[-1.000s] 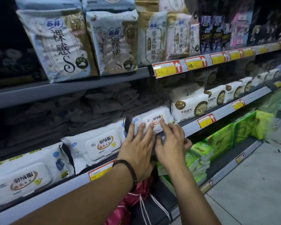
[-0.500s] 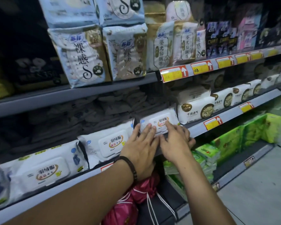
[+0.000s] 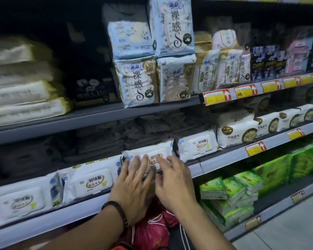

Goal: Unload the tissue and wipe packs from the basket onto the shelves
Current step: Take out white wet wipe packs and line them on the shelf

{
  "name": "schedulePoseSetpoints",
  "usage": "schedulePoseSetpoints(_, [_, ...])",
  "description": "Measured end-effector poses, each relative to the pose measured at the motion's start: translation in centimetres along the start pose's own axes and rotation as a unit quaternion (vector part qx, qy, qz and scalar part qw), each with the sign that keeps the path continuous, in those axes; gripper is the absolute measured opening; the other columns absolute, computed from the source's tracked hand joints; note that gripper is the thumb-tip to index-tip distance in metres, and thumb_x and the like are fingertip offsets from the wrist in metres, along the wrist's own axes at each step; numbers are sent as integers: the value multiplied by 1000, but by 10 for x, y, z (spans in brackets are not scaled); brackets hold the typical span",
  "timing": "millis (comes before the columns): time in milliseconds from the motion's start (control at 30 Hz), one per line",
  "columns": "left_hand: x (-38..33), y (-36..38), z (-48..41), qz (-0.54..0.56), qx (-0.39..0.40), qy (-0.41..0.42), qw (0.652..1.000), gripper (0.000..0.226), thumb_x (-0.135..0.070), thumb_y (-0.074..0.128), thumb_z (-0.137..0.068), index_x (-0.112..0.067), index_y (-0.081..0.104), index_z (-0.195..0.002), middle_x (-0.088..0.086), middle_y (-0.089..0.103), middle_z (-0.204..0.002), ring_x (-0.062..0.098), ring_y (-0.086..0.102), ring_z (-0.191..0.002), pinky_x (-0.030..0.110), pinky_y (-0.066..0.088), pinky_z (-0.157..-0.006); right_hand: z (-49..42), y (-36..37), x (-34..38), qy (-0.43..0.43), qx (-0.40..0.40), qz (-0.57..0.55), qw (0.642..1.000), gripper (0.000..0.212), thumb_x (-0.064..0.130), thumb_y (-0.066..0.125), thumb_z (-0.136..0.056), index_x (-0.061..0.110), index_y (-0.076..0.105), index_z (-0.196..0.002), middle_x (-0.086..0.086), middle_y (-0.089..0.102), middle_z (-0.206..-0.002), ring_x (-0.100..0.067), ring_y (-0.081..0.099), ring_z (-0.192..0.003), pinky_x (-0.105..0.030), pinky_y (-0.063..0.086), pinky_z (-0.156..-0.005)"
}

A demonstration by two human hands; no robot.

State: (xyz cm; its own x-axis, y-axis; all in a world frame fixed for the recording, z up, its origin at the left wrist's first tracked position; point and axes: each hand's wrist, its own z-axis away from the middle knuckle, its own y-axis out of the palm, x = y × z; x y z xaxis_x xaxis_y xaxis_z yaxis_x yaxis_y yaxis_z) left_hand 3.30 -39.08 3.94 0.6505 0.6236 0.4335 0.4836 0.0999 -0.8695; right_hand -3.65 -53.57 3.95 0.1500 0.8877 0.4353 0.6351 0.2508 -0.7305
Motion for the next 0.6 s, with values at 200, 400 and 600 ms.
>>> schedulePoseSetpoints(200, [4,-17,-6,-39,51,-1,998,100,-61,39,-94,-19,-17,-166,19,-28,-171,44,-20,-159,63,-11,-126,3,13,16,22,49,56,997,70,36,64,-78,22,59,-147,-17,50,-153,-35,59,-130,-53,40,-116])
schedulePoseSetpoints(400, [5,-18,-16,-24,87,-6,996,108,-57,48,-88,-20,-16,-166,20,-29,-170,44,-23,-158,61,-14,-126,-9,3,19,43,101,54,992,66,40,55,-92,35,43,-157,-3,30,-164,-21,43,-146,-49,19,-125])
schedulePoseSetpoints(600, [0,-25,-15,3,114,-3,994,111,-59,51,-88,-18,-15,-167,20,-35,-167,43,-30,-156,56,-13,-128,-12,0,27,57,119,52,990,61,31,55,-92,31,49,-152,-5,37,-160,-25,48,-142,-44,25,-123])
